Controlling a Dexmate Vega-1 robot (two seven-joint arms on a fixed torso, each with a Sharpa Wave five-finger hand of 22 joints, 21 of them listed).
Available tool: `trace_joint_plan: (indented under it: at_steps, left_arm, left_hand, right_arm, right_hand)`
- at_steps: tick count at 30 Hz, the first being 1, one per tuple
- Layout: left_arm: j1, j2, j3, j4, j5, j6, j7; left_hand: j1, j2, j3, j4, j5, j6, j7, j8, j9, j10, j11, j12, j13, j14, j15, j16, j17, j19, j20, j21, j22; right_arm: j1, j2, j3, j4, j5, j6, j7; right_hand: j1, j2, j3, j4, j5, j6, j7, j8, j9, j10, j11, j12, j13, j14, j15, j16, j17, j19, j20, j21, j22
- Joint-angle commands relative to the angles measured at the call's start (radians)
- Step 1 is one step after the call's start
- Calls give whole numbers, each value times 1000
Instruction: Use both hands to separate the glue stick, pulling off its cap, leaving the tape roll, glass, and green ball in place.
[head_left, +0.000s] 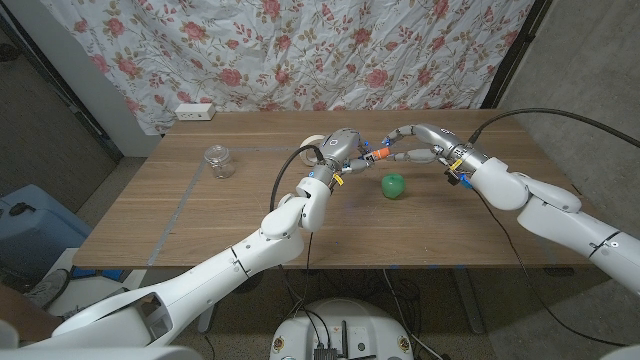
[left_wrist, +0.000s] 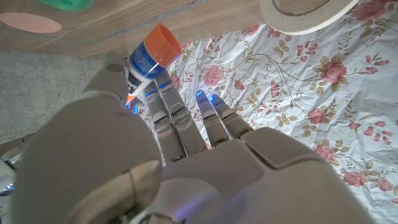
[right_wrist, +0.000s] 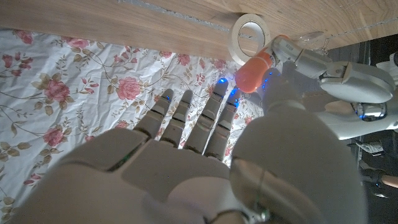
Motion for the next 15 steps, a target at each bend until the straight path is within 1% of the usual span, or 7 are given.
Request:
trace_joint_plan:
  at_steps: [1, 8, 9, 10, 15]
  left_arm:
    - [-7, -3, 2, 10, -5, -8, 3]
    - [-9, -3, 2, 14, -7, -13, 5]
    - [-10, -2, 3, 15, -8, -17, 7]
    - [-12, 10, -6, 12, -19, -31, 2]
    - [-11, 8, -7, 10, -19, -25, 0]
  left_hand:
    - [34, 40, 4, 4, 6, 113, -20, 4, 11, 49, -41, 5, 2, 8, -152, -4, 2, -4, -41, -5, 4]
    - [34, 41, 3, 4, 6, 115, -18, 5, 11, 48, -41, 4, 2, 9, -152, -3, 2, -4, -40, -4, 4]
    - [34, 41, 2, 4, 6, 114, -20, 4, 11, 48, -41, 4, 2, 9, -152, -3, 2, -4, -40, -4, 4]
    - [34, 41, 2, 4, 6, 115, -20, 4, 11, 49, -41, 4, 2, 9, -152, -3, 2, -4, -40, -4, 4]
    - [34, 41, 2, 4, 6, 116, -21, 4, 11, 49, -41, 4, 2, 9, -152, -3, 2, -4, -40, -4, 4]
  right_arm:
    - [33, -1, -13, 24, 28, 24, 49]
    - [39, -1, -13, 26, 33, 29, 56]
    - [39, -1, -13, 26, 33, 29, 55]
    - [39, -1, -13, 26, 36, 30, 57]
    - [39, 0, -11, 28, 34, 35, 53]
  right_hand:
    - [13, 24, -1, 6, 8, 21, -2, 9, 5, 18, -1, -1, 3, 9, -130, 9, 8, 9, -16, -1, 2]
    - [20, 51, -4, 11, 7, 40, -2, 17, 6, 40, -2, -6, 6, 18, -142, 19, 16, 13, -26, -2, 2]
    - [25, 61, -5, 11, 5, 49, -2, 18, 4, 49, -2, -6, 7, 20, -145, 22, 18, 13, -31, -2, 2]
    - [27, 63, -6, 10, 4, 54, -2, 20, 3, 52, -2, -7, 7, 22, -145, 23, 19, 13, -31, -3, 2]
    - [35, 79, -15, 9, -6, 84, -2, 26, -4, 79, -2, -9, 12, 37, -142, 36, 25, 18, -36, -3, 2]
